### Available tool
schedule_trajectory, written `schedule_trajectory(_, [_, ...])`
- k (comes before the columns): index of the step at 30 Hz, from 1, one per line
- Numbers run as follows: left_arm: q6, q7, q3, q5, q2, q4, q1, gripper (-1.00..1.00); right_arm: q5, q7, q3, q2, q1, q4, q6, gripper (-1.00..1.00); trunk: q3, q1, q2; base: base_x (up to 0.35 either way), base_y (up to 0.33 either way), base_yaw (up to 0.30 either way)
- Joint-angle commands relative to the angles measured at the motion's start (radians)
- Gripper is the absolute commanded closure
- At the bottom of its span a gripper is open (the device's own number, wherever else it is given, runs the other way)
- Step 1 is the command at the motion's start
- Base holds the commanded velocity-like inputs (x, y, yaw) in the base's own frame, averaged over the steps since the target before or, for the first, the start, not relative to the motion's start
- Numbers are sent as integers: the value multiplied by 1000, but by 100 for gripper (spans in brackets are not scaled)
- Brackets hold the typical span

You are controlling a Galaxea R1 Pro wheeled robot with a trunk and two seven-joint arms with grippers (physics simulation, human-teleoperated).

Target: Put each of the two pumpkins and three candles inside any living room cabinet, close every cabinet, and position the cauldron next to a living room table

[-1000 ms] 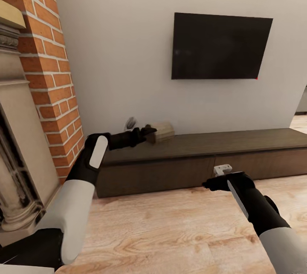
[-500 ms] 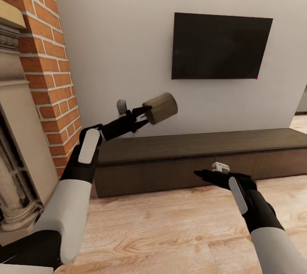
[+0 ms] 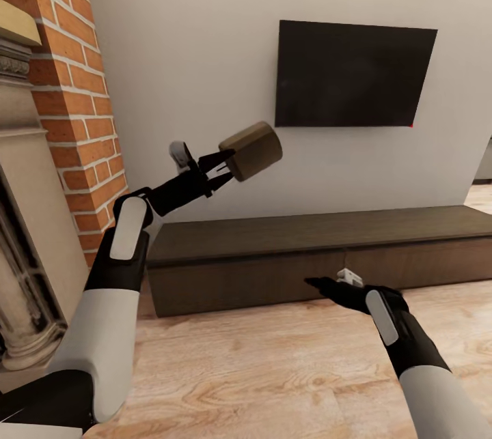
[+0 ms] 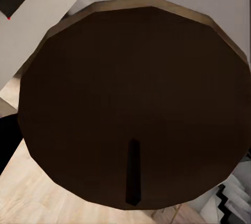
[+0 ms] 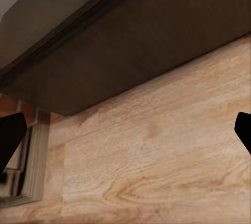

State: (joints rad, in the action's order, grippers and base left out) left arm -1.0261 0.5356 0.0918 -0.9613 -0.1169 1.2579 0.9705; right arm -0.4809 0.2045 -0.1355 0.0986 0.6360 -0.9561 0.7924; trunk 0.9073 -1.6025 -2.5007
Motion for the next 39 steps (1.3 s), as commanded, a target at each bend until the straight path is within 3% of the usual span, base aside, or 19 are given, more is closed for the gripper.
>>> schedule_trajectory(1, [-4, 8, 0, 7, -1, 5, 1, 100, 0, 6, -3, -6, 1, 4, 2, -100, 1, 0, 0, 0, 0, 0])
schedule_trajectory(4, [-1, 6, -54, 7, 0, 8, 1, 100, -10, 7, -6, -16, 1, 44, -33, -100, 3, 0, 0, 0, 0, 0])
schedule_trajectory(11, [3, 3, -114, 8, -3, 15, 1, 100, -18, 12, -8, -18, 1, 92, -66, -100, 11, 0, 0, 0, 0, 0])
schedule_trajectory(13, [4, 3, -166, 9, -3, 21, 1, 100, -31, 14, -8, -18, 1, 96, -70, -100, 12, 0, 0, 0, 0, 0])
schedule_trajectory(14, [8, 0, -203, 10, -3, 25, -2, 100, -61, 13, -9, -18, 1, 94, -73, -100, 12, 0, 0, 0, 0, 0])
schedule_trajectory(15, [10, -6, -214, 12, -3, 21, -4, 100, -79, 10, -9, -18, 1, 99, -74, -100, 12, 0, 0, 0, 0, 0])
schedule_trajectory(19, [12, -8, -224, 14, -3, 21, -5, 100, -100, 13, -10, -18, 1, 105, -75, -100, 16, 0, 0, 55, 7, 0])
schedule_trajectory(31, [12, -8, -224, 13, -3, 38, -6, 100, -105, 9, -14, -17, 1, 118, -77, -100, 35, 0, 0, 117, 19, 0])
schedule_trajectory(39, [13, -14, -225, 13, -9, 52, -6, 100, -104, 13, -18, -16, 1, 119, -152, -100, 39, 0, 0, 82, 0, 0])
